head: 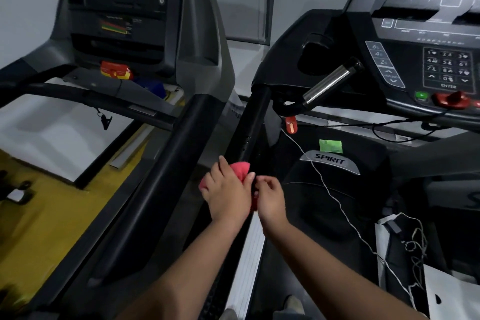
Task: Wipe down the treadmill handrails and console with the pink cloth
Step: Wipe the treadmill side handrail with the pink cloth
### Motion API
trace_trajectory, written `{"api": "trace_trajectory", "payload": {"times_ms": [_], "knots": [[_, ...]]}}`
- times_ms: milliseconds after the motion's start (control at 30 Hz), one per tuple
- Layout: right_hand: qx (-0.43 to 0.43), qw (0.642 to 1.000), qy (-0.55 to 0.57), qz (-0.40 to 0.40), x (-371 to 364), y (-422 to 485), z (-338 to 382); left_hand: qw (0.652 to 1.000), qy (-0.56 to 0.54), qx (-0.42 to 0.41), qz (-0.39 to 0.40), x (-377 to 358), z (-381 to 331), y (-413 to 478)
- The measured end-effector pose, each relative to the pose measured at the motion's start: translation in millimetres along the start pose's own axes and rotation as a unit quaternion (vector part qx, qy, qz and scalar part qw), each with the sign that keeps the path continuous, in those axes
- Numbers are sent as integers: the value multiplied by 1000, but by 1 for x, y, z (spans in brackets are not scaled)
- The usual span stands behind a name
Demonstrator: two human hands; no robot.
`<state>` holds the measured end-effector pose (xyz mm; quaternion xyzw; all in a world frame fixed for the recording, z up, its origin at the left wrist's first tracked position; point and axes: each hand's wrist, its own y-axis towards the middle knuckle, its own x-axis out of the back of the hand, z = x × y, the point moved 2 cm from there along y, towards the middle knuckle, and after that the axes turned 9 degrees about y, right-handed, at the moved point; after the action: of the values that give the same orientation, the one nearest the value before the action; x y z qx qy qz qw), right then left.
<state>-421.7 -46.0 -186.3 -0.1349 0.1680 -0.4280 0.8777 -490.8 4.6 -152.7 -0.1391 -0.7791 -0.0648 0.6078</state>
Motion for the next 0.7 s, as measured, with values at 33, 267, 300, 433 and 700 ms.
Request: {"api": "trace_trajectory", "payload": {"times_ms": [33,267,300,433,700], "knots": [[50,998,-25,2,-1,-1,1,999,-35,14,12,1,-4,1],[77,981,-74,161,-15,-13,7,945,-326,36,-15,17,7,3],[90,977,-114,159,-18,-16,6,926,-375,39,-23,18,13,4],[111,975,-160,107,-42,-18,-7,899,-434,52,-33,15,31,18],[-52,998,44,12,-60,11,-12,941,-303,109,106,-8,27,46]]}}
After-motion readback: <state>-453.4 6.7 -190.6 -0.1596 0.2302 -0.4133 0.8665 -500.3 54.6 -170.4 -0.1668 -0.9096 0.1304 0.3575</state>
